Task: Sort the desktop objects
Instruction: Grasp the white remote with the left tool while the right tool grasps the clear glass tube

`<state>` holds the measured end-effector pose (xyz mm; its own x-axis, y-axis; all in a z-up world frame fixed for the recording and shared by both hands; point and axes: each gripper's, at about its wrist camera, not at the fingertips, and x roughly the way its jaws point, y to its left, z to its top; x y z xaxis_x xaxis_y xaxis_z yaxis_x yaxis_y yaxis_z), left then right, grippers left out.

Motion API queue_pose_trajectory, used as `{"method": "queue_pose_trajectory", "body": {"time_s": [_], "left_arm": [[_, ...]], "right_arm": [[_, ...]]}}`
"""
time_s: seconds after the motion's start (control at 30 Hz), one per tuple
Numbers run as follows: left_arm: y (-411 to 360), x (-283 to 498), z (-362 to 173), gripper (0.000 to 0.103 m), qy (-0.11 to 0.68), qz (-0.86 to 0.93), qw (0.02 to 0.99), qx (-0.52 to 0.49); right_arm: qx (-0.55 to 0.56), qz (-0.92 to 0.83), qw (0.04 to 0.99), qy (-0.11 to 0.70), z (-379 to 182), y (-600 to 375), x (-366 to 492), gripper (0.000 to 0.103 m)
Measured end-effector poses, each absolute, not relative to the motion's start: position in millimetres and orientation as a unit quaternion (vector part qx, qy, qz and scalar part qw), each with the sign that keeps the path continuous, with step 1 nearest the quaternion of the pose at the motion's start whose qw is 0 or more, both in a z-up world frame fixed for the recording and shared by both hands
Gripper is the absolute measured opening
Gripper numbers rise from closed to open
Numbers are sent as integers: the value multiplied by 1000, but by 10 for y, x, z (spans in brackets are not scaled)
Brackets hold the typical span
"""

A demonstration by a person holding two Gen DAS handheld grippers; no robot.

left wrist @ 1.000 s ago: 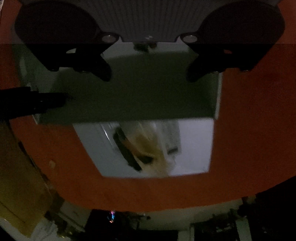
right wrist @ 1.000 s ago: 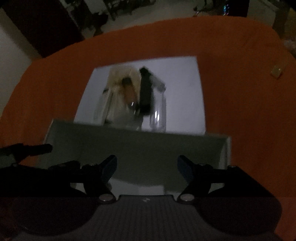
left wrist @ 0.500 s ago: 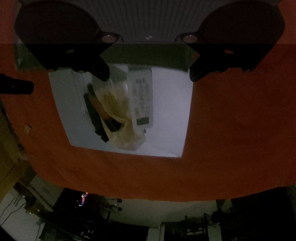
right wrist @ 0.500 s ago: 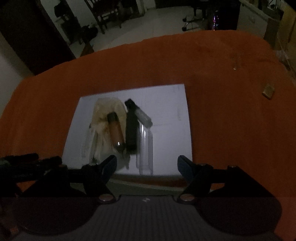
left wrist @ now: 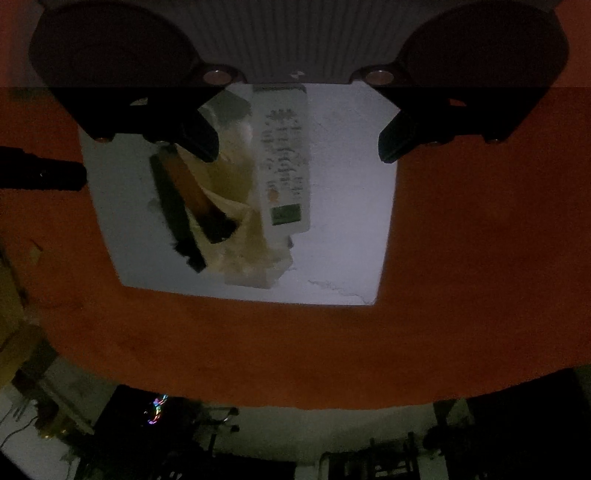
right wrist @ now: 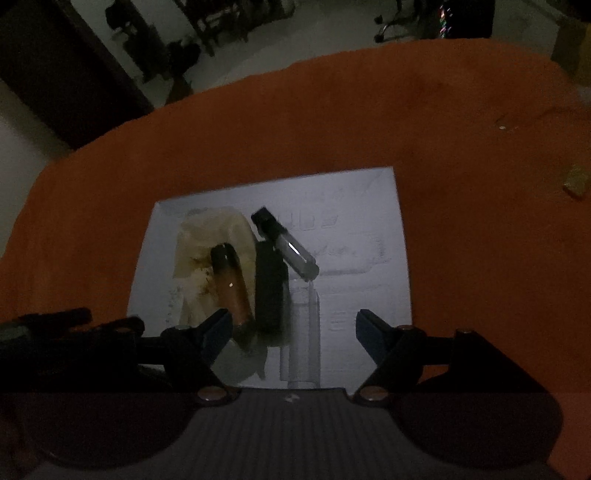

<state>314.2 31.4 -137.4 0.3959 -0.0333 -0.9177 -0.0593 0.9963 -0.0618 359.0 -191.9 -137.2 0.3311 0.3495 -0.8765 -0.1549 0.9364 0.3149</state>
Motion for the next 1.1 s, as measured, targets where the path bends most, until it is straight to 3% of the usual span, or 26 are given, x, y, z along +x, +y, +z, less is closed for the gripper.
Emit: {"method": "queue_pose_trajectory", "body": {"time_s": [0.67, 0.73, 0.8, 0.9, 1.03, 1.1], "left_arm": [[344, 3364, -1714, 94, 569, 20, 822, -23], [313, 3366, -1728, 94, 566, 21, 824, -16], [282, 3373, -1751, 91, 566, 19, 824, -9], [252, 3398, -1788, 84, 569, 15, 822, -5], [232, 3438, -1858, 62, 576, 15, 817, 2], [225, 3453, -1887, 62, 577, 15, 816, 5]], "right_arm": [[18, 134, 810, 571, -1772, -1591, 3765, 78], [2, 133, 809, 573, -1830, -1538, 3745, 68], [-13, 132, 805, 578, -1891, -1493, 3723, 64], [-35, 132, 794, 592, -2001, -1435, 3680, 57], [-56, 121, 792, 595, -2100, -1388, 3631, 42], [-65, 103, 798, 590, -2127, -1378, 3624, 35]]}}
